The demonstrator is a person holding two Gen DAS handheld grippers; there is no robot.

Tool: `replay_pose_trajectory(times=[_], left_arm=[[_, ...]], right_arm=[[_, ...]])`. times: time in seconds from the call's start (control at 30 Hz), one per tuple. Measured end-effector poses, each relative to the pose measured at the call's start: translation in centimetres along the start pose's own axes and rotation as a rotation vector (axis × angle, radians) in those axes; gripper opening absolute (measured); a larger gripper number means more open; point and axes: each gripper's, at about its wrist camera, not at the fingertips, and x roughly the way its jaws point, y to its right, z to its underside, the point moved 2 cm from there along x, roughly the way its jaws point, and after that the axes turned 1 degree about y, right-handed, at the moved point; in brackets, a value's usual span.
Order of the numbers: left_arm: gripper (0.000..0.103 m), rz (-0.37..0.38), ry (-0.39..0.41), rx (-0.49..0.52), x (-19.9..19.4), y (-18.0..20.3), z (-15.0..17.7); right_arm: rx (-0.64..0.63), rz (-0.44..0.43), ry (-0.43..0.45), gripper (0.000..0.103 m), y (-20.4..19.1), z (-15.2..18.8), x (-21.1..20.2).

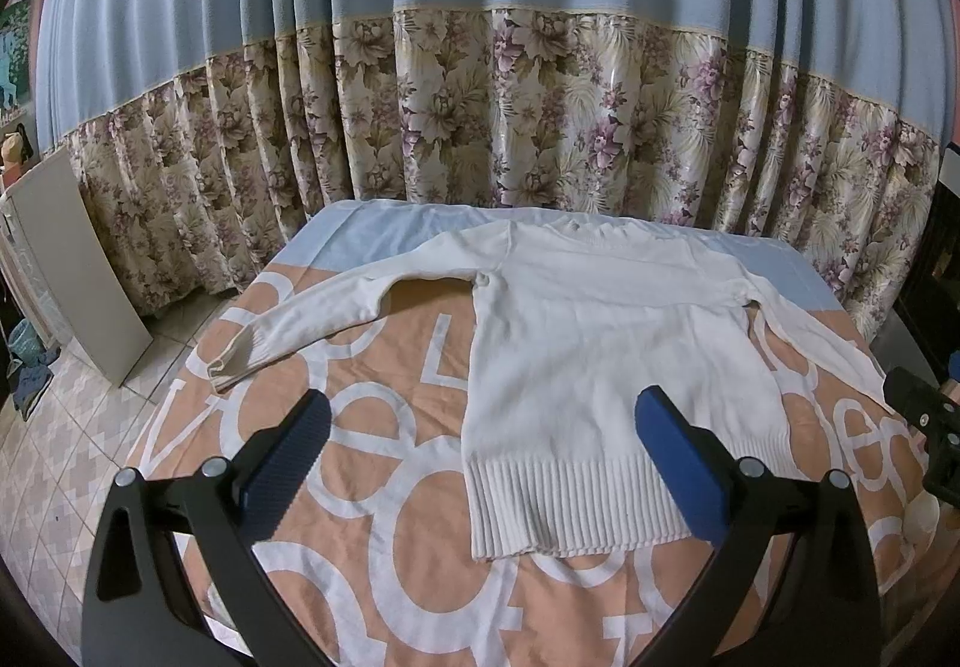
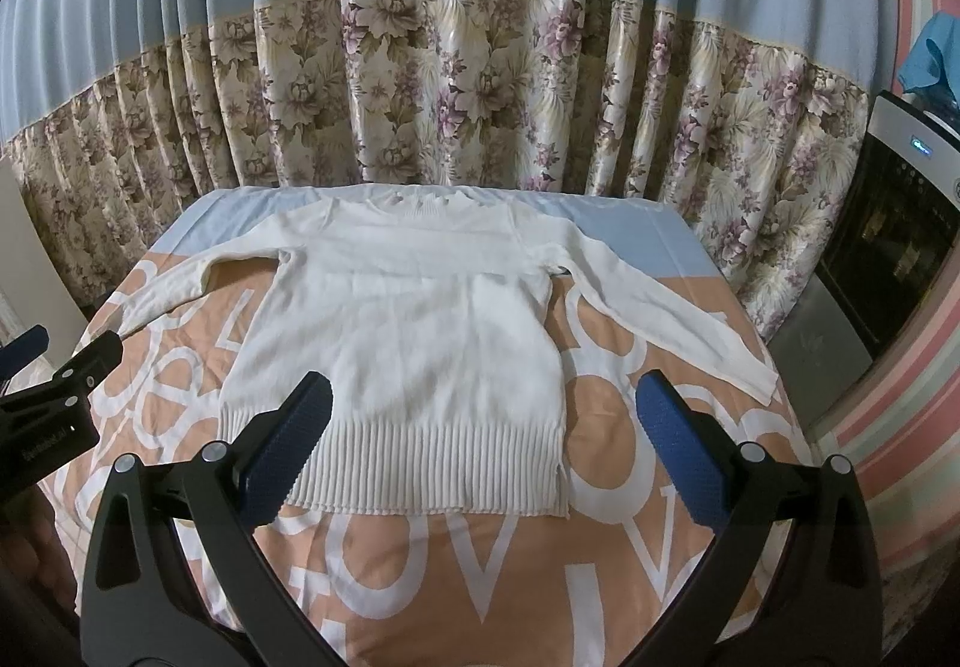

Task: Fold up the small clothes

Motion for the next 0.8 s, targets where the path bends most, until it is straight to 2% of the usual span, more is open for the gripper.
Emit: replay_pose_trajectory(times=[0.8], left_arm=[[0.102,0.0,0.004,0.001,0.04,-0.04,-0.01]], right_arm=[[-0.003,0.004,0.009,0.1,-0.17,-0.32,0.24]])
